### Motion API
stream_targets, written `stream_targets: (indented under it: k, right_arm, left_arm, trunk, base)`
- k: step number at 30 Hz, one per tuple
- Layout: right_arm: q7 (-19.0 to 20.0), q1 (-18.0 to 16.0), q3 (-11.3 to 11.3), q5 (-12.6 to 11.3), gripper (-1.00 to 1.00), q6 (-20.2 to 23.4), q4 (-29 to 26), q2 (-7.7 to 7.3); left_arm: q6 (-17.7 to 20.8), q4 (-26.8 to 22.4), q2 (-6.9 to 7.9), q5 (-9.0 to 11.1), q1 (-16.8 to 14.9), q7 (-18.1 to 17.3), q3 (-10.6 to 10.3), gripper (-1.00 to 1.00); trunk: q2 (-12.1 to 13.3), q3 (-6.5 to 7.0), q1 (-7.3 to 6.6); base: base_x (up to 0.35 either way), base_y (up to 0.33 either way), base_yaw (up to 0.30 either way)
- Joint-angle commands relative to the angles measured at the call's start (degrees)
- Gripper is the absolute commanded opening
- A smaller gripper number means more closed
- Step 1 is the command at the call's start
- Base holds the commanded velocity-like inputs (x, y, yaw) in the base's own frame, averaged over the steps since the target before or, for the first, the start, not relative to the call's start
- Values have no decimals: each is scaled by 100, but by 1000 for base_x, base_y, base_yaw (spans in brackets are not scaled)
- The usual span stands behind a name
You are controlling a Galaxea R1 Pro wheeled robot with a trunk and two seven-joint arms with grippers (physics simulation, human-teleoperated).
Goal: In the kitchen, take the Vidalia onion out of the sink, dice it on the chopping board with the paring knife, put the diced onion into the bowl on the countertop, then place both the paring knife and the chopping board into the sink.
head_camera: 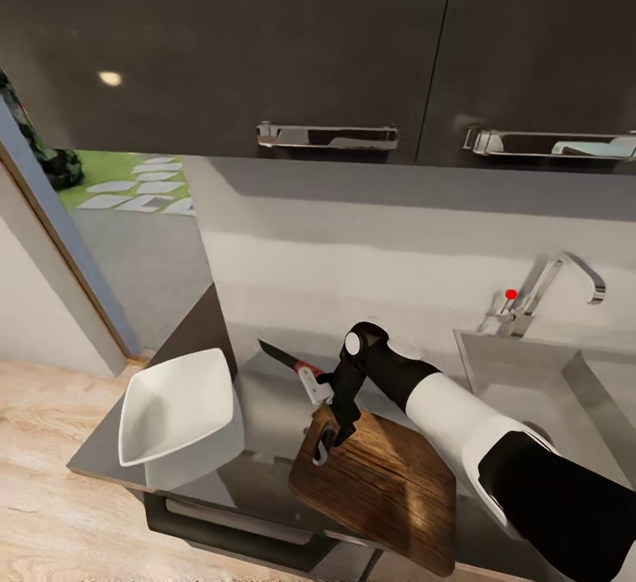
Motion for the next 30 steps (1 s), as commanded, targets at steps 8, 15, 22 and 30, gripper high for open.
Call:
stream_targets:
  k: [8, 15, 22, 30]
  right_arm:
    - [13, -5, -2, 42, 100, -52, -4, -7]
    - [15, -5, -4, 47, 100, -53, -7, -9]
    - [8, -5, -4, 48, 100, -53, -8, -2]
    - [7, -5, -4, 45, 100, -53, -5, -8]
  left_arm:
    - [-31, 10, 0, 32, -3, 0, -3, 100]
    - [-31, 10, -2, 32, -4, 0, -3, 100]
    - [-37, 10, -8, 32, -4, 0, 1, 100]
    - [-40, 10, -9, 32, -3, 0, -2, 100]
  trunk:
    - [-11, -77, 3]
    - [-11, -130, 3]
    - [-11, -145, 3]
    - [-11, -146, 3]
  base:
    - [70, 0, 0]
    - [129, 0, 0]
    - [57, 0, 0]
    - [141, 0, 0]
